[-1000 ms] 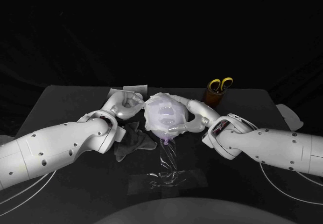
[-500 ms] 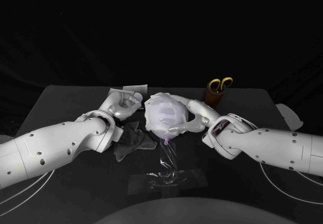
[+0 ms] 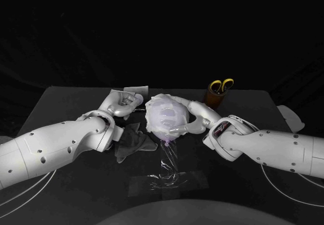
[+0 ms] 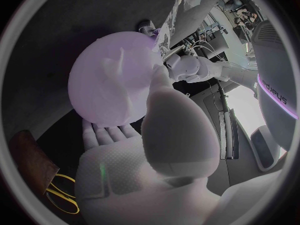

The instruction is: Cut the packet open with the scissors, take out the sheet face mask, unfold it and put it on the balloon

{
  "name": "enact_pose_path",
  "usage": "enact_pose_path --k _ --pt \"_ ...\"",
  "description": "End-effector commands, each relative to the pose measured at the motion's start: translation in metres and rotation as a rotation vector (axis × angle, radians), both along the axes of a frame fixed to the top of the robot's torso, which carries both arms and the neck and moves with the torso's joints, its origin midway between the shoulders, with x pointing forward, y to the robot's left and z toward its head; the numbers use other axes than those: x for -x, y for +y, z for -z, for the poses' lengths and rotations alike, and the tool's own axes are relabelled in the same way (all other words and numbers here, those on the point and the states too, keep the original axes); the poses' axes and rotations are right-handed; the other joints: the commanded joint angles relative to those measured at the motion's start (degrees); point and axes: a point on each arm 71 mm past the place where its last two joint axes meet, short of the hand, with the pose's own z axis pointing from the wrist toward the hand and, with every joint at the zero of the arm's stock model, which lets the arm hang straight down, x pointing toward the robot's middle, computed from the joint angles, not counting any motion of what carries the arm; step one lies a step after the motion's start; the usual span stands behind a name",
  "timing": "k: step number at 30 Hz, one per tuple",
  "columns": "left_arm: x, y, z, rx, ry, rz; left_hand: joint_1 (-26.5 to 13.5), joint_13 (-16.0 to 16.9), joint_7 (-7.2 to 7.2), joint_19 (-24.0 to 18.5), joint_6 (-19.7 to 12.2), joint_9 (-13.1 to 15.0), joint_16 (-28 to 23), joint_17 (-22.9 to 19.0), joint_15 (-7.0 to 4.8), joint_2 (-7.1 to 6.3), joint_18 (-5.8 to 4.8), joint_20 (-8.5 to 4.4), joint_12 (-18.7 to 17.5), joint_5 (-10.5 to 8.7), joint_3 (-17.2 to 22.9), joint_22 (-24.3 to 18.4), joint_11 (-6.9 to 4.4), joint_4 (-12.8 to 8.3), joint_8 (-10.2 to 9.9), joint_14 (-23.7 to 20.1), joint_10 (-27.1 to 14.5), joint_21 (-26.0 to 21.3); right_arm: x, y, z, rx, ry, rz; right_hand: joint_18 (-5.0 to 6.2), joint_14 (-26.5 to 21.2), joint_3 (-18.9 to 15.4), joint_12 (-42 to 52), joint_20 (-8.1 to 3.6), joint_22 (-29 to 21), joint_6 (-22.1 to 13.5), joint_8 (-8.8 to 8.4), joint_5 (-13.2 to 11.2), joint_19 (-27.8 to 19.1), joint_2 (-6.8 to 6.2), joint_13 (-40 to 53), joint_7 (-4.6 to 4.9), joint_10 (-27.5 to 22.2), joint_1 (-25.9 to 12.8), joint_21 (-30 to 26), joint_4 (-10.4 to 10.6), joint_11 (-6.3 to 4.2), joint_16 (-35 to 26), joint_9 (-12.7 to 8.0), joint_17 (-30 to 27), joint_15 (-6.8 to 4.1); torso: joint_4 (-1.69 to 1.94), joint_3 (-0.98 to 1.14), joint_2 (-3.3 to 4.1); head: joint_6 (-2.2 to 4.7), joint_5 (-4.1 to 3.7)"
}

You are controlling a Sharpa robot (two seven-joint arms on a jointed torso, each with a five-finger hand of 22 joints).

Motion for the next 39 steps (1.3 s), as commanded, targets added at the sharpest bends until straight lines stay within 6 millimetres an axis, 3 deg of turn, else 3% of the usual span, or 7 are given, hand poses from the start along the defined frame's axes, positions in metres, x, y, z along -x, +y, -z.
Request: enact_pose_path --k 1,4,8,14,20,29,39 --pt "-0.001 -0.007 -0.005 0.082 -0.031 0.047 -2.47 -1.56 0.22 -5.50 -0.81 -0.64 -1.86 -4.69 0.46 -1.51 1.95 0.82 -2.35 -0.12 -3.85 -5.85 0.40 1.91 -0.57 -2.91 -1.97 -5.30 0.004 0.002 0.008 0.024 0.049 -0.024 -0.83 -0.34 0.26 0.16 -0.05 0.02 0.45 0.35 -0.22 0.51 0.43 0.05 8.79 0.29 -0.06 0.22 -0.07 0.17 -0.05 0.03 -0.05 0.07 -0.10 -0.03 0.04 0.07 -0.04" --pt "-0.002 -0.011 -0.008 0.100 -0.023 0.076 -3.87 -2.58 0.37 -8.20 -1.02 -1.07 -2.52 -6.43 0.78 -2.31 2.59 1.21 -3.84 -0.16 -6.92 -8.92 0.72 3.20 -0.85 -4.36 -2.85 -8.22 0.004 0.002 0.008 0.024 0.049 -0.024 -0.83 -0.34 0.26 0.16 -0.05 0.02 0.45 0.35 -0.22 0.51 0.43 0.05 8.79 0.29 -0.06 0.22 -0.07 0.17 -0.05 0.03 -0.05 0.07 -0.07 -0.02 0.05 0.08 -0.09" --pt "-0.003 -0.017 -0.011 0.103 -0.008 0.113 -4.98 -4.80 0.51 -9.87 -1.10 -1.62 -5.19 -14.09 1.21 -1.54 2.78 1.72 -7.87 -0.14 -9.86 -10.60 1.06 3.37 -1.06 -9.08 -5.68 -10.47 0.004 0.002 0.008 0.024 0.049 -0.025 -0.83 -0.34 0.26 0.16 -0.05 0.02 0.45 0.35 -0.22 0.51 0.43 0.05 8.79 0.29 -0.06 0.22 -0.07 0.17 -0.05 0.03 -0.05 0.07 -0.04 0.02 0.04 0.02 -0.14" --pt "-0.008 -0.023 -0.016 0.083 0.011 0.147 -5.68 -6.55 0.41 -10.05 -0.67 -1.94 -5.20 -14.87 1.34 -0.99 2.83 2.00 -10.17 -0.09 -12.39 -11.02 1.20 3.41 -0.77 -9.79 -6.03 -11.19 0.004 0.003 0.008 0.024 0.050 -0.026 -0.83 -0.34 0.26 0.16 -0.05 0.02 0.45 0.35 -0.22 0.51 0.43 0.05 8.79 0.29 -0.06 0.22 -0.07 0.17 -0.05 0.03 -0.05 0.07 0.01 0.02 -0.03 -0.03 -0.17" --pt "-0.013 -0.026 -0.016 0.047 0.030 0.153 -4.43 -7.33 0.08 -9.53 -0.27 -2.20 -3.67 -12.63 1.09 -2.71 2.88 1.90 -10.49 -0.10 -16.20 -11.04 0.88 3.15 -0.27 -8.41 -4.62 -11.15 0.004 0.003 0.008 0.024 0.051 -0.027 -0.83 -0.34 0.26 0.16 -0.05 0.02 0.45 0.35 -0.22 0.51 0.43 0.05 8.79 0.29 -0.06 0.22 -0.07 0.17 -0.05 0.03 -0.05 0.07 -0.03 0.01 0.01 0.02 -0.18" --pt "-0.016 -0.034 -0.017 0.012 0.030 0.156 2.00 -3.66 -1.24 -1.35 1.72 -2.45 0.78 -3.94 -0.30 -2.77 1.10 0.85 -4.77 -0.08 -20.31 -2.00 -0.63 1.96 1.19 -2.88 -0.41 -2.89 0.004 0.004 0.008 0.025 0.052 -0.028 -0.83 -0.34 0.26 0.16 -0.05 0.02 0.45 0.35 -0.22 0.51 0.43 0.05 8.79 0.29 -0.06 0.22 -0.07 0.17 -0.05 0.03 -0.05 0.07 -0.03 0.02 0.00 0.08 -0.14" --pt "-0.017 -0.038 -0.016 -0.009 0.032 0.164 5.47 -1.88 -1.64 1.32 2.48 -2.94 2.23 0.07 -0.69 -2.68 0.38 0.31 -3.40 -0.08 -21.70 1.58 -1.06 0.99 1.29 -0.76 -0.48 0.30 0.004 0.004 0.008 0.025 0.052 -0.028 -0.83 -0.34 0.26 0.16 -0.05 0.02 0.45 0.35 -0.22 0.51 0.43 0.05 8.79 0.29 -0.06 0.22 -0.07 0.17 -0.05 0.03 -0.05 0.07 0.00 0.03 0.02 0.05 -0.22"
